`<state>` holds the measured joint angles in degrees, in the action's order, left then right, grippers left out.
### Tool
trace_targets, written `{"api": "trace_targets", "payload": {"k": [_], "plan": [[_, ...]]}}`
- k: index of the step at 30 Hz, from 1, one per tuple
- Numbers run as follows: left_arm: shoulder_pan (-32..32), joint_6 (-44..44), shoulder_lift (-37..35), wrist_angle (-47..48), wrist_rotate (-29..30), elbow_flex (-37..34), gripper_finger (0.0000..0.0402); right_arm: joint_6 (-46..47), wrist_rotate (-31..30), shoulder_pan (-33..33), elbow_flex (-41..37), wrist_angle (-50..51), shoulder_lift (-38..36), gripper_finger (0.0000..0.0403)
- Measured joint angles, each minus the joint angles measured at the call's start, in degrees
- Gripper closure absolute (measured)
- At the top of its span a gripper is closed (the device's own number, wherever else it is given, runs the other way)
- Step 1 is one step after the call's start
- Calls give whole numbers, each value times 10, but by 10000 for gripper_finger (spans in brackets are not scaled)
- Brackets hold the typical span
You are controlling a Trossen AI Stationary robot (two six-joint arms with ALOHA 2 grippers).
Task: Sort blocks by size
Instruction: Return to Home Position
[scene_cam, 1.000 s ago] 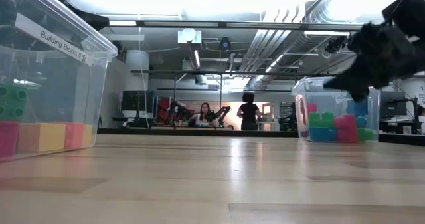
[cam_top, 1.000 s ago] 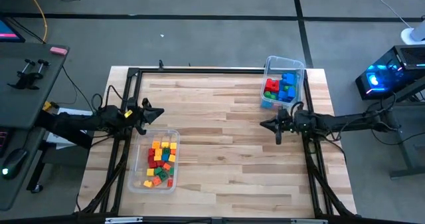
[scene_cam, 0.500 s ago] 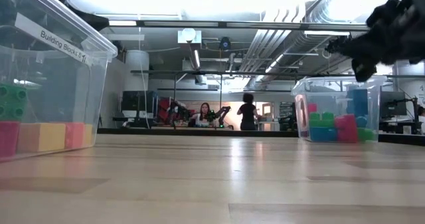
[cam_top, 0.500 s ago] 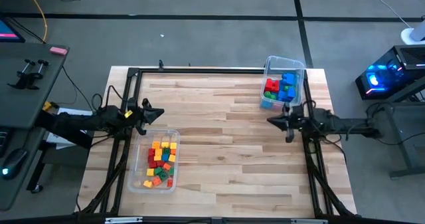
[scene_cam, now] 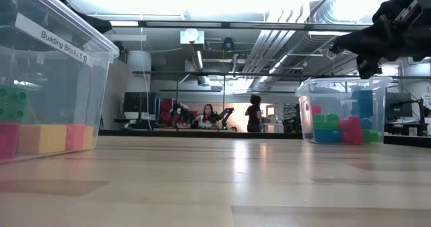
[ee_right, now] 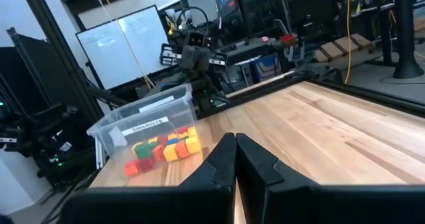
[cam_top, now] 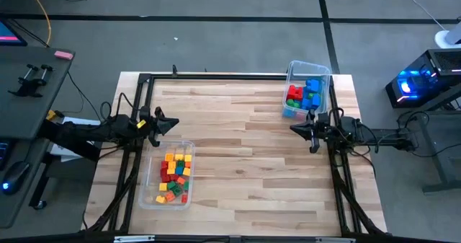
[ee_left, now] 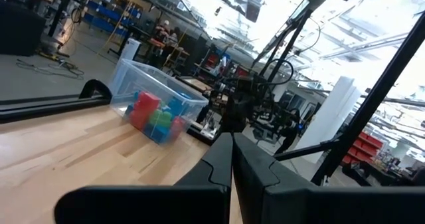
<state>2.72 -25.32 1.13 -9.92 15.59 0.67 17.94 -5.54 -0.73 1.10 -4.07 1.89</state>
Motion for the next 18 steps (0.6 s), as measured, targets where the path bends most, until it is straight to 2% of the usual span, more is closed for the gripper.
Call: {"api": "trace_targets", "payload": {"k": [18], "plan": [[0, 0, 0, -2, 0, 0, 401, 0, 0, 0, 0, 28, 0, 402]]}}
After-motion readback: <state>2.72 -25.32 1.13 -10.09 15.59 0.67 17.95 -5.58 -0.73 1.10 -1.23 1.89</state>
